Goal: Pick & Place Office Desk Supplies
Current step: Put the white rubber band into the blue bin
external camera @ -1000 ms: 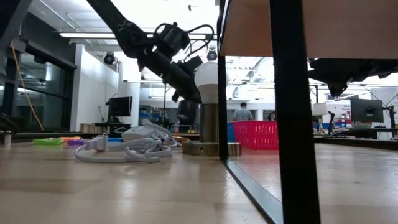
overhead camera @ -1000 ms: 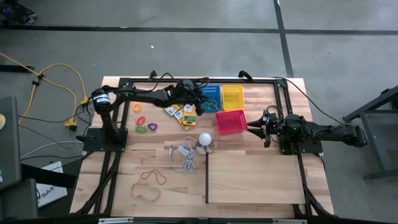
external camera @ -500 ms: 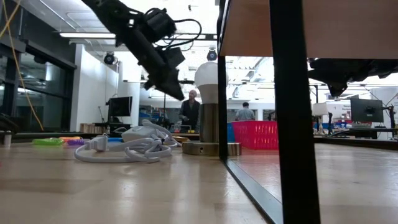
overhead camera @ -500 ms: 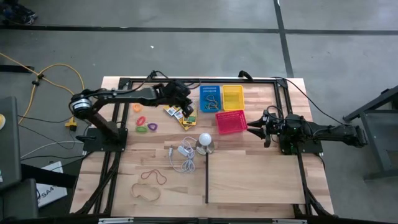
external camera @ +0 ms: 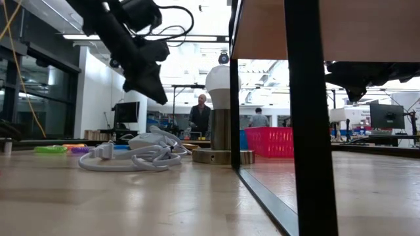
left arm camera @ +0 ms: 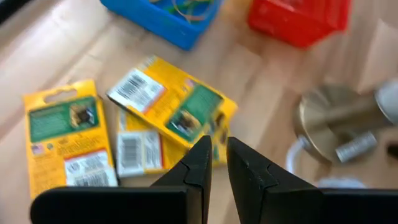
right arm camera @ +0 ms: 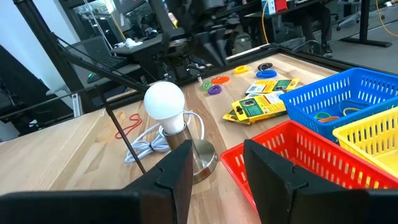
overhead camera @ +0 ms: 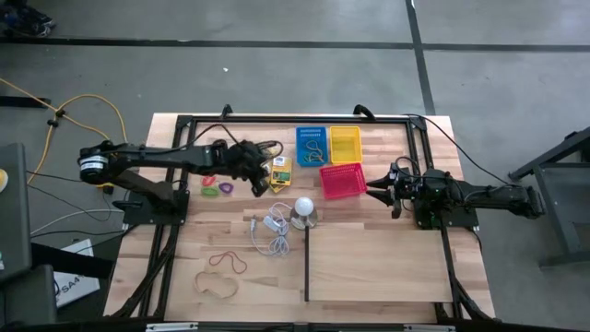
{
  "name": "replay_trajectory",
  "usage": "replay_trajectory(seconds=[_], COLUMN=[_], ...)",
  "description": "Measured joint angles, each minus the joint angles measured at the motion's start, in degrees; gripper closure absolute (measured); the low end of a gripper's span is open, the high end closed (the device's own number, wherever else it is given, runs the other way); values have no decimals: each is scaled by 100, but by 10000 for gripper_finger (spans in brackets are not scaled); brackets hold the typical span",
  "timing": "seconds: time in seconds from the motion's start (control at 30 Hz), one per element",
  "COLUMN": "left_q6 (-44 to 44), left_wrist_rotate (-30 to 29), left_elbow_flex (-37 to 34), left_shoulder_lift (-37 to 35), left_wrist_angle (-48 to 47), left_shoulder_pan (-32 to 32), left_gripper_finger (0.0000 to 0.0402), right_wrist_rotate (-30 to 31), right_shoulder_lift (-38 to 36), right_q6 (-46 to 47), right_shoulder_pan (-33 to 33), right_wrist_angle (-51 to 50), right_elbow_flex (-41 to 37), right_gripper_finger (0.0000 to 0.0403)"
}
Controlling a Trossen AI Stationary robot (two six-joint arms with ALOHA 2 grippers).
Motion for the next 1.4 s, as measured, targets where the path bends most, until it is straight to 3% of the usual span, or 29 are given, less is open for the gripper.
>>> replay_trajectory(seconds=[0.43, 0.8, 1.03, 1.4], left_q6=[-372, -710, -1677, -2940], left_wrist_rotate=[14, -421, -1185, -1411], left_elbow_flex=[0, 0, -119, -497], left_shoulder_lift=[-158, -157, -154, -150], left_wrist_angle=[-746, -889, -1210, -1180], left_shoulder_pan=[-1508, -3203, -4311, -5666], left_gripper_finger=[355, 355, 355, 355], right_wrist_rotate=[0, 0, 2, 1], right_shoulder_lift=[0, 0, 0, 0], right_q6=[0, 0, -2, 0], right_shoulder_pan=[-2, -2, -2, -1], right_wrist_angle=[0, 0, 0, 0], right_elbow_flex=[0, -1, -1, 0], right_gripper_finger=[272, 272, 272, 272])
